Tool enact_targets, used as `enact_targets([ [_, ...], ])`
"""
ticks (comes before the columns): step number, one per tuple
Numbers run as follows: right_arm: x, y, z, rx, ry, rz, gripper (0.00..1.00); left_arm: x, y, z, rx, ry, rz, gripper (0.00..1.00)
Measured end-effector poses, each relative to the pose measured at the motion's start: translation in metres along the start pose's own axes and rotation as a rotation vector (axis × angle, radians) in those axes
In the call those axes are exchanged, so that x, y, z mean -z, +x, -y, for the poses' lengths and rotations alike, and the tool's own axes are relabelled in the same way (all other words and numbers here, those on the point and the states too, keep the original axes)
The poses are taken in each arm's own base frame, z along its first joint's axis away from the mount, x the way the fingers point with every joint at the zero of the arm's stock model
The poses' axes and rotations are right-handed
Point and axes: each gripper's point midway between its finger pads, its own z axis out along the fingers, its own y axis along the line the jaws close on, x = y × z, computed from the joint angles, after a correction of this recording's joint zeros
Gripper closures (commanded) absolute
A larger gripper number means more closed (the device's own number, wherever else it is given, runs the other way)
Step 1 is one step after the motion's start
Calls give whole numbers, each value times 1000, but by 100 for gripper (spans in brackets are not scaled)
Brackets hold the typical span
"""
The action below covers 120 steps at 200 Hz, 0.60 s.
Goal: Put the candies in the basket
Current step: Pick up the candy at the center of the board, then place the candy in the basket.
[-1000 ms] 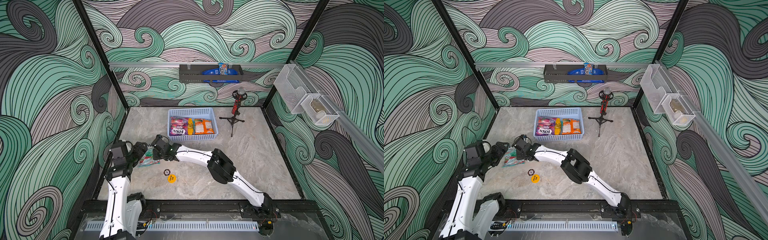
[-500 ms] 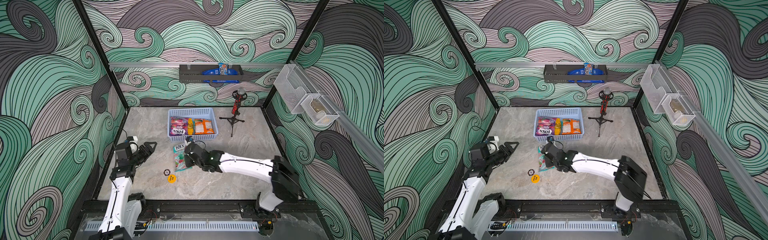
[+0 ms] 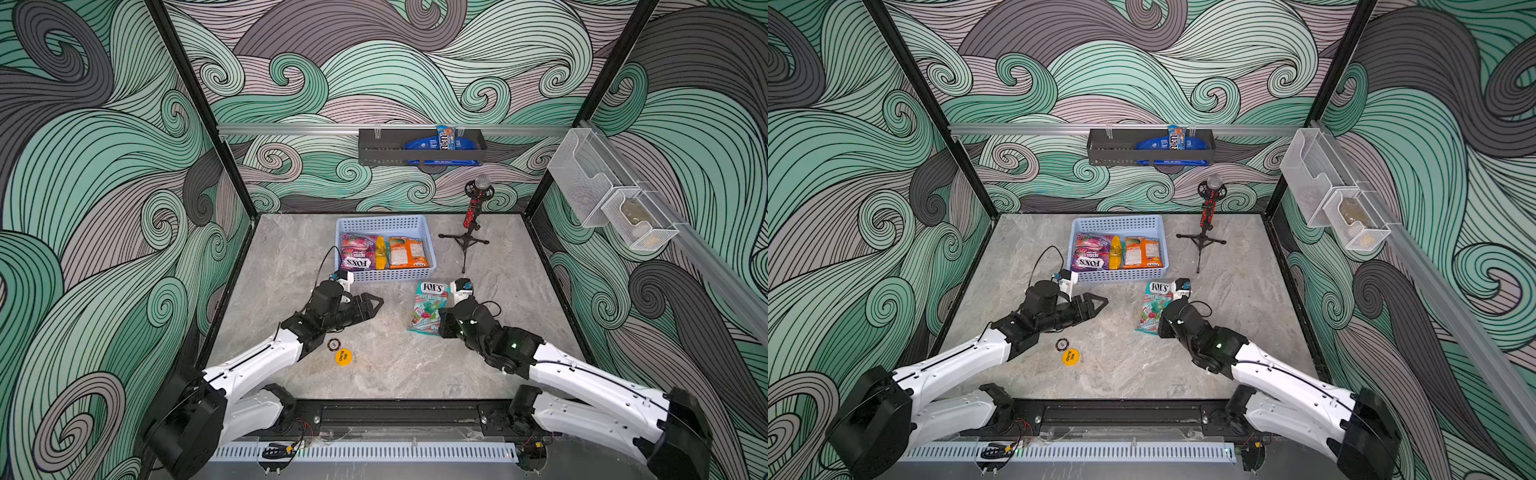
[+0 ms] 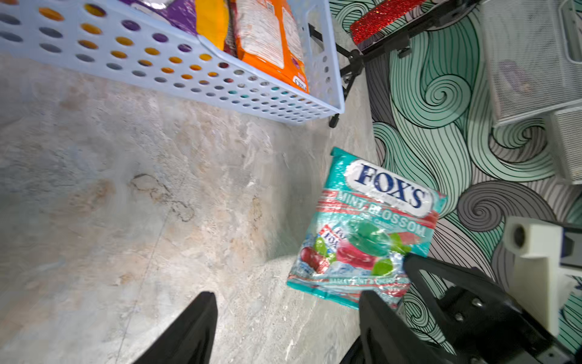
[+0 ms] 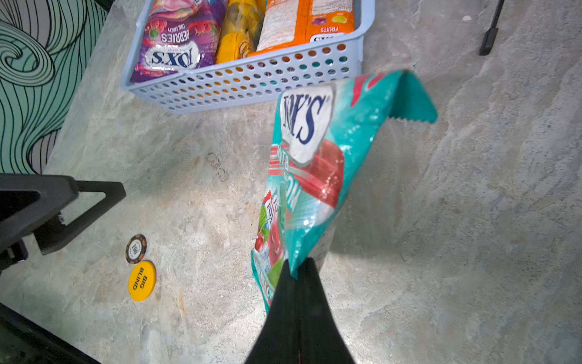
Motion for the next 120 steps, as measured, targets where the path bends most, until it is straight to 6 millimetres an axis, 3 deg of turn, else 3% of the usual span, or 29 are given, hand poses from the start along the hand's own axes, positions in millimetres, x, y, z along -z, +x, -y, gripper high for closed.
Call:
enact_targets([
  [29, -2, -26, 6, -16, 18, 10, 100, 12, -16, 3, -11, -17, 88, 24],
  [72, -14, -113, -15, -17, 0, 81, 100, 34, -38, -2, -13, -70, 229, 22],
  [92, -33, -146, -31, 16, -23, 82, 100, 38, -40, -12, -7, -112, 248, 21],
  [120, -83, -173, -50, 104, -39, 20, 100, 41, -40, -23, 0, -159, 251, 21],
])
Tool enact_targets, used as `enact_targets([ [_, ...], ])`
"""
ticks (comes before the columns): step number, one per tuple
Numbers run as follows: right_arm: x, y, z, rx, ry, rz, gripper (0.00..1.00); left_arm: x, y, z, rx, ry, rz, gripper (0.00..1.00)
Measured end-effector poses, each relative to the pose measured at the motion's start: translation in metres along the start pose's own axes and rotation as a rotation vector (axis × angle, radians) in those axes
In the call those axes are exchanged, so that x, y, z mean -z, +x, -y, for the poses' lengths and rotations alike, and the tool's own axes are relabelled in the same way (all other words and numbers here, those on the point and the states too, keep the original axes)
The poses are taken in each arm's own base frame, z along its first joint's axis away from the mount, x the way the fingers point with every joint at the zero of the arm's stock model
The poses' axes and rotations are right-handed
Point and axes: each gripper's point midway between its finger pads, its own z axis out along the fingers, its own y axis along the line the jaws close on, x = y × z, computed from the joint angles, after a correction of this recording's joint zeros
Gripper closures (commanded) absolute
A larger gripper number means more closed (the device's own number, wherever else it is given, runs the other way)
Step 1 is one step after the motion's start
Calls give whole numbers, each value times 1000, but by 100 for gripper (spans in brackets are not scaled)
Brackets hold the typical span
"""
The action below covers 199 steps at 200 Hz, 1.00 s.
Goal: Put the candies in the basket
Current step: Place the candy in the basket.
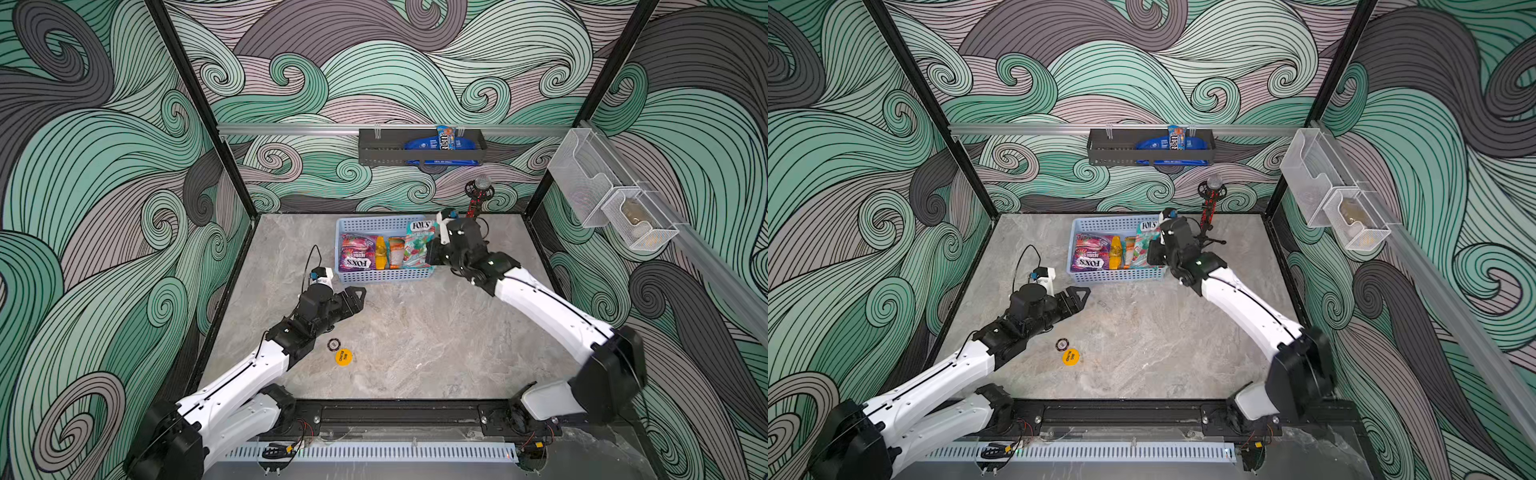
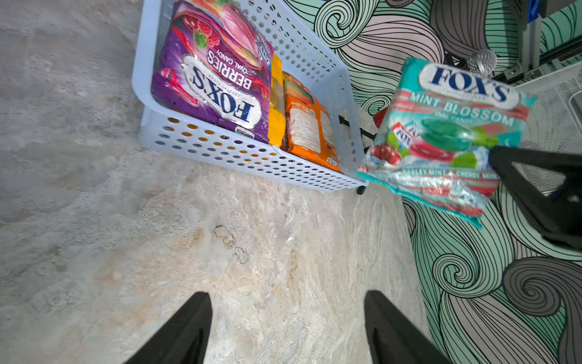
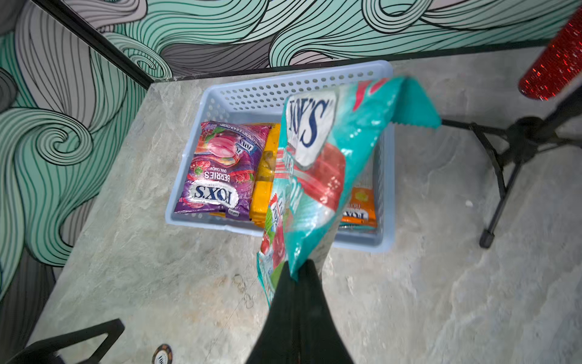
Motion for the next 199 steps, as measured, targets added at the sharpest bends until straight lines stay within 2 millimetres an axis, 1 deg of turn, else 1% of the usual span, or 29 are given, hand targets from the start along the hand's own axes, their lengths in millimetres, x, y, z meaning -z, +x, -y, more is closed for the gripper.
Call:
enact_targets([
  [11, -22, -2, -2, 30, -1, -32, 100, 1, 0, -3, 0, -13, 1, 21],
  [21, -39, 2, -2, 52, -2, -67, 100, 3, -1, -5, -2, -22, 8, 21],
  [43, -66, 14, 0, 82, -5, -141, 100, 9, -5, -6, -4, -28, 28, 20],
  [63, -80, 17, 0, 88, -23, -176, 100, 12, -8, -6, -5, -30, 43, 20],
  [97, -94, 16, -1, 79, -60, -197, 100, 10, -6, -9, -7, -37, 38, 19],
  [123, -110, 27, 0, 79, -78, -237, 100, 6, -2, -12, -8, -52, 20, 20],
  [125, -111, 28, 0, 79, -79, -241, 98, 6, -2, -12, -8, -52, 19, 20],
  [128, -114, 30, 0, 79, -79, -246, 93, 5, -2, -13, -8, -53, 18, 19],
  [136, -118, 35, 2, 79, -75, -260, 71, 5, -1, -13, -8, -54, 16, 19],
  [140, -119, 37, 3, 74, -71, -266, 63, 5, -1, -13, -8, -54, 15, 19],
  [150, -122, 40, 8, 71, -63, -276, 47, 5, -1, -13, -7, -54, 16, 19],
  [153, -122, 41, 9, 69, -59, -278, 44, 5, -1, -13, -7, -53, 16, 19],
  [159, -122, 40, 12, 65, -52, -278, 39, 5, -2, -13, -7, -55, 17, 19],
  [166, -122, 38, 18, 52, -40, -276, 36, 5, -2, -14, -6, -55, 18, 19],
  [199, -118, 28, 45, -20, 31, -259, 33, 6, -3, -14, -1, -51, 25, 19],
])
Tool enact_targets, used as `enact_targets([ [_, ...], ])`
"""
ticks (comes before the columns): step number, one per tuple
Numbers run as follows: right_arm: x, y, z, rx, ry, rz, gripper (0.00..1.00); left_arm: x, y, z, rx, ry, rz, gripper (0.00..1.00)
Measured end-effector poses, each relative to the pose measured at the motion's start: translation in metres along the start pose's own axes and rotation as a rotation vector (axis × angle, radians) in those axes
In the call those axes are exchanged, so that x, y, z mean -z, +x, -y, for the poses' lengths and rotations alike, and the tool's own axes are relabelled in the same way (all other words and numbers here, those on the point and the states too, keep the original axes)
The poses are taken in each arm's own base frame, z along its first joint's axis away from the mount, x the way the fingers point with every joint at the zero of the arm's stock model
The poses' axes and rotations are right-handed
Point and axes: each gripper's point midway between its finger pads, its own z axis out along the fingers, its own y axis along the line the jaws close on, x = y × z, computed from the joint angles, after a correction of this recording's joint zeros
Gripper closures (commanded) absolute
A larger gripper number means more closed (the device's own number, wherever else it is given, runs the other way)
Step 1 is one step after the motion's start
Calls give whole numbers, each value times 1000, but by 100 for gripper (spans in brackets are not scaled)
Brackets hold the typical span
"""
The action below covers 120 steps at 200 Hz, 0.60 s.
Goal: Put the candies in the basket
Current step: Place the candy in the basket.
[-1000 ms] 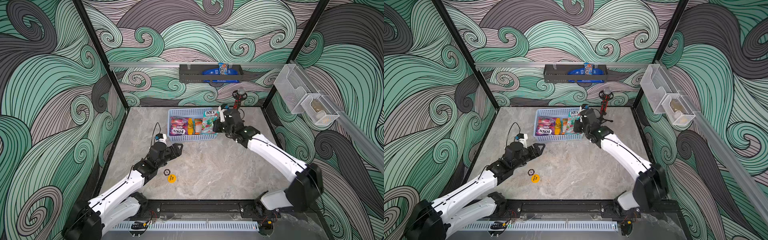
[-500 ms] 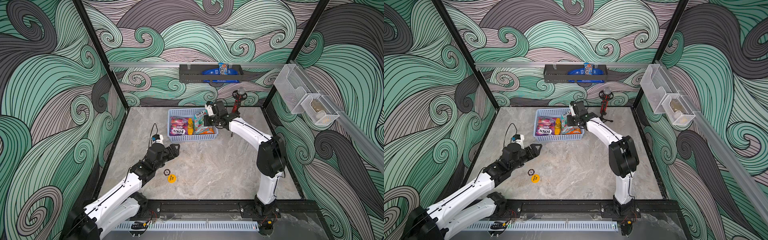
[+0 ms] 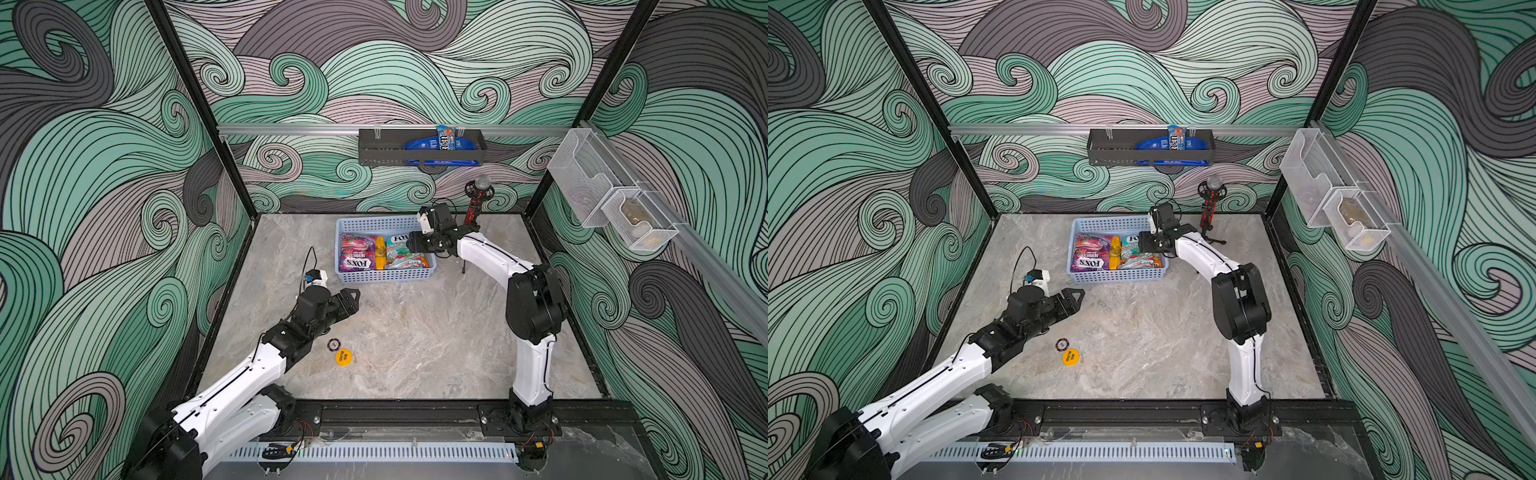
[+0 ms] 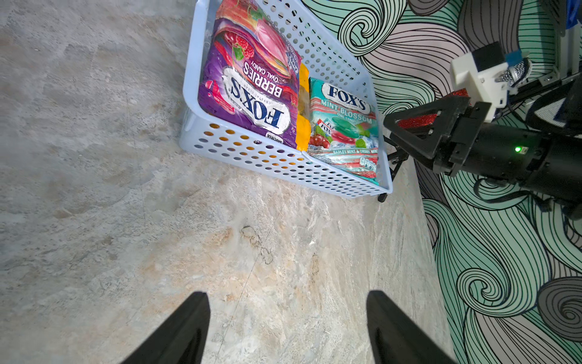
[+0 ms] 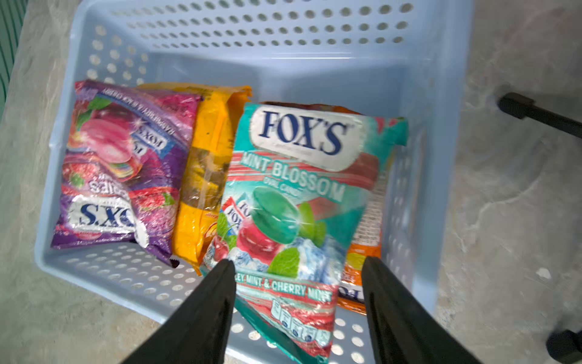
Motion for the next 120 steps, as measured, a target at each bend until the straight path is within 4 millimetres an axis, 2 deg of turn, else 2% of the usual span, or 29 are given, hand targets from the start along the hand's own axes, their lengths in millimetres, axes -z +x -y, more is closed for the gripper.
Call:
enact_targets([
  [16, 10, -6, 6, -27, 21, 20, 32, -1, 1, -1, 5, 4, 0, 19],
  [30, 20, -11, -2, -33, 12, 42, 32, -2, 4, -2, 10, 5, -7, 19],
  [46, 32, -15, -20, -24, -15, 66, 32, -5, 7, -3, 14, 4, -17, 19],
  [67, 35, -13, -52, 14, -57, 77, 33, -5, 7, -4, 13, 1, -18, 19],
  [80, 28, -5, -66, 35, -74, 62, 34, -4, 6, -5, 13, -13, -20, 19],
  [93, 14, 6, -70, 42, -71, 32, 35, -2, 2, -6, 19, -27, -22, 19],
  [120, -30, 46, -44, 18, -7, -82, 37, 12, -22, 5, 45, 0, 18, 19],
])
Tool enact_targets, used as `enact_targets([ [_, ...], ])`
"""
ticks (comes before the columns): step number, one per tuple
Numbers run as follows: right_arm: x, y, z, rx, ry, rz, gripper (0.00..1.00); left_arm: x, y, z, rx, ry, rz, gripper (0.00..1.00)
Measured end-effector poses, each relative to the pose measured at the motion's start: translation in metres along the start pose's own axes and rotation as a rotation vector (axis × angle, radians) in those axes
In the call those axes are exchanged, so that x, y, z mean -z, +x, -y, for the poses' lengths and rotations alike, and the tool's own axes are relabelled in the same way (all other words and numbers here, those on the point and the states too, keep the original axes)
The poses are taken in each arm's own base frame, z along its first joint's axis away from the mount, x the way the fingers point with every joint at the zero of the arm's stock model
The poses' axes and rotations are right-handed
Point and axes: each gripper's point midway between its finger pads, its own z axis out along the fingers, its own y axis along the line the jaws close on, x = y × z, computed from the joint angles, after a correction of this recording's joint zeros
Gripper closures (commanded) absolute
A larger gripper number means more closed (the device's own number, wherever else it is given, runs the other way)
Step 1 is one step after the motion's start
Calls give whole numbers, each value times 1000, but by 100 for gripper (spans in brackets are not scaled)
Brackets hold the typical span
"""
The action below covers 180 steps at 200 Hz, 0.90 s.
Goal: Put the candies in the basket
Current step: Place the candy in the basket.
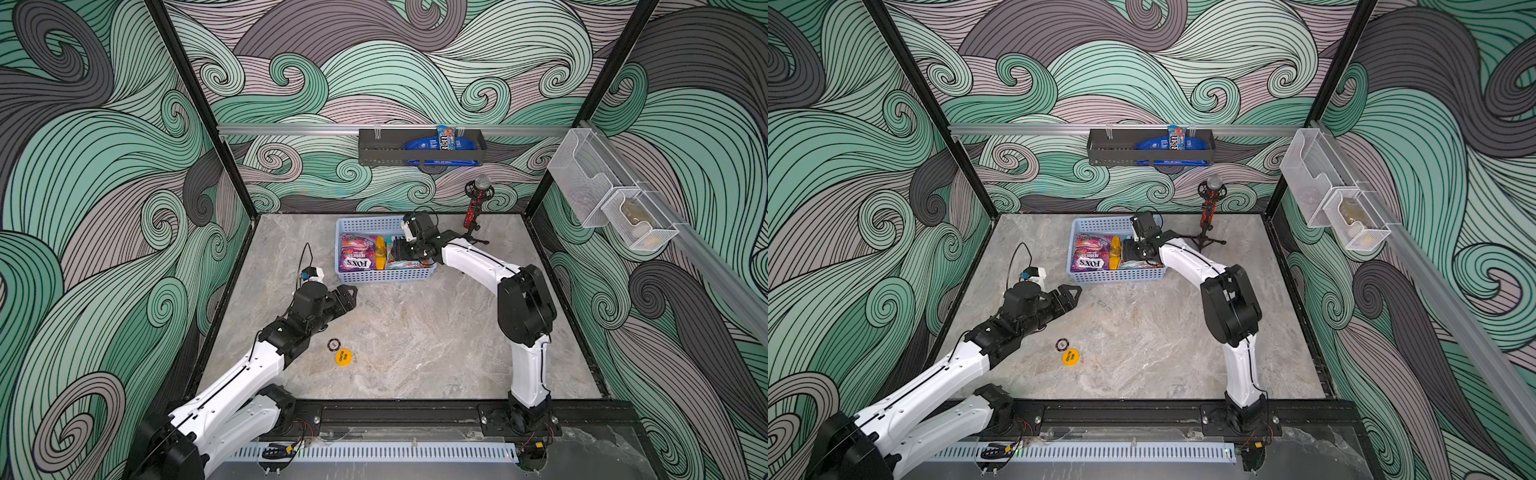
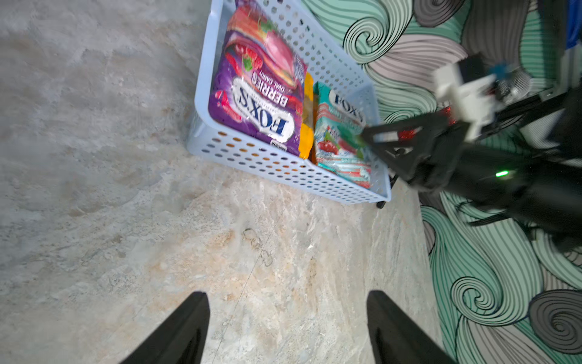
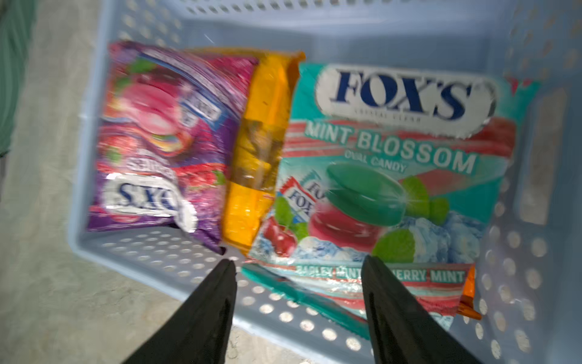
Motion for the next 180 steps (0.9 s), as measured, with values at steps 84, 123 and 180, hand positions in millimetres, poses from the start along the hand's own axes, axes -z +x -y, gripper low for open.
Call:
enact_targets([
  [84, 31, -13, -72, 15, -110, 89, 39, 28, -39, -16, 79, -14, 88, 19],
  [123, 8, -40, -111, -34, -208, 128, 40, 28, -33, -17, 78, -12, 59, 19],
  [180, -64, -8, -88, -91, -140, 16, 45, 34, -33, -16, 63, -1, 63, 19],
])
